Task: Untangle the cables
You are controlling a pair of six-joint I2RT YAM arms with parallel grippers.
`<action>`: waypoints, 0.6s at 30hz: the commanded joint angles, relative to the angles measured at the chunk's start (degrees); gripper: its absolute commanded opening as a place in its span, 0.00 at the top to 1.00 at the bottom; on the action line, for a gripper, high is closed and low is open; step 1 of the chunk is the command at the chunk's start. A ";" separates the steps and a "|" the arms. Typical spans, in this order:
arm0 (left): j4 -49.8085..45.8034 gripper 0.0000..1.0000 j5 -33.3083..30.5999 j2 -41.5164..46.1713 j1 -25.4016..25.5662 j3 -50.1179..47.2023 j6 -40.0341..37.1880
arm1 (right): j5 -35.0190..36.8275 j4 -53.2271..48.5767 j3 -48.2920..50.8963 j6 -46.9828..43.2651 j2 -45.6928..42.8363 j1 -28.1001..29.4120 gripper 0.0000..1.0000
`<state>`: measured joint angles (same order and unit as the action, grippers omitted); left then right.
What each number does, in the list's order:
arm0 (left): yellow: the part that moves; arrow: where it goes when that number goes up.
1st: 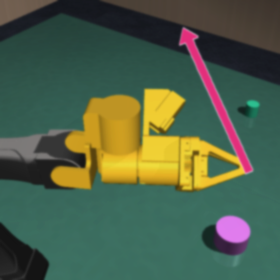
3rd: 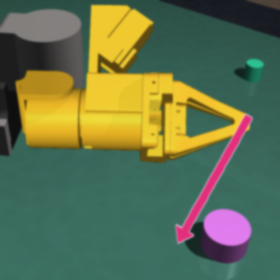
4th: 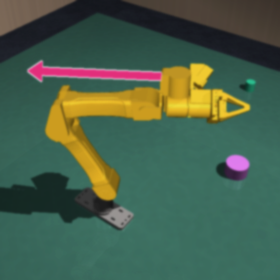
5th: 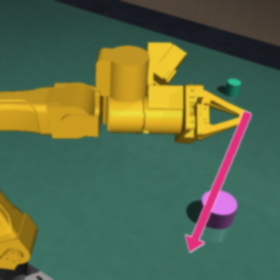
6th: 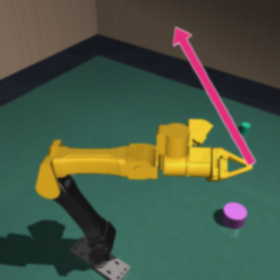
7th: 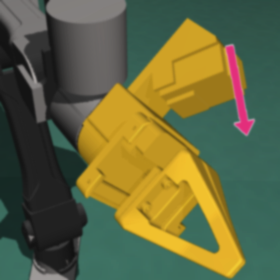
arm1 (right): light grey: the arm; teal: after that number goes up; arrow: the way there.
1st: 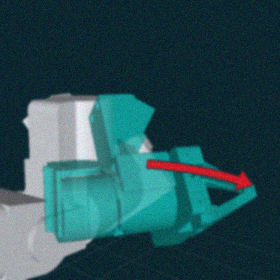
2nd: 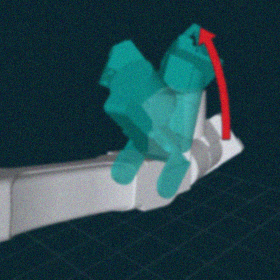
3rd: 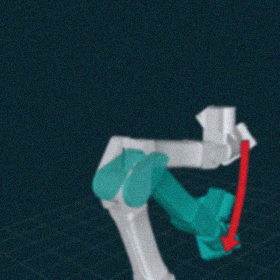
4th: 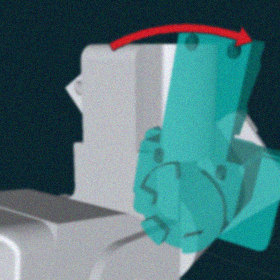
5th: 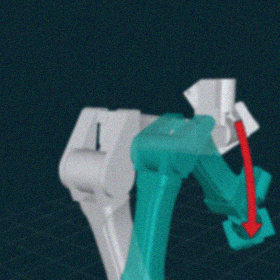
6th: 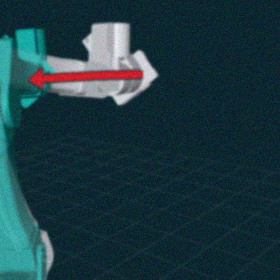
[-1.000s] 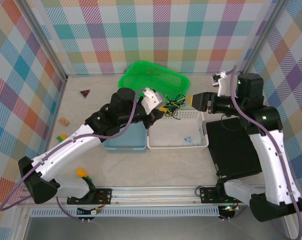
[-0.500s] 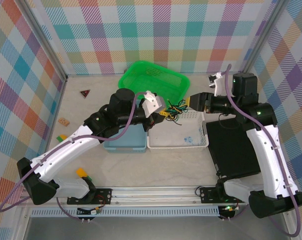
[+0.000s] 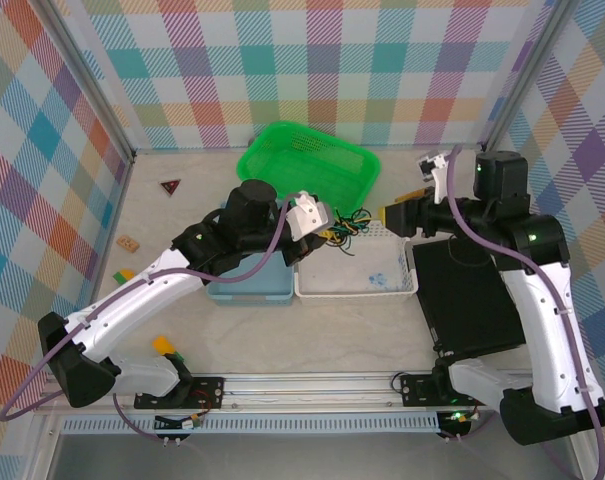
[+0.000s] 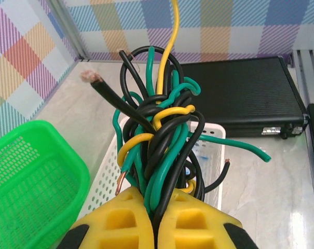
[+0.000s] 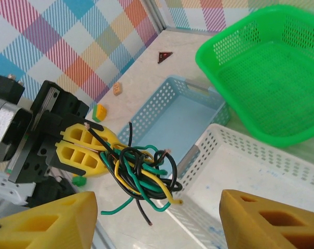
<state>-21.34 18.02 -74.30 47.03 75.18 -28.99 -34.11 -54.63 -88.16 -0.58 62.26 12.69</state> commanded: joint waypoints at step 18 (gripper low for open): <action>-14.62 1.00 24.31 -1.83 -6.98 7.68 4.08 | -4.37 1.43 14.04 -56.15 -11.91 -0.29 0.25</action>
<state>-32.84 36.93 -75.83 40.03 81.08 -25.30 -36.53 -56.47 -74.94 -43.83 49.95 12.69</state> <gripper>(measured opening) 0.063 0.749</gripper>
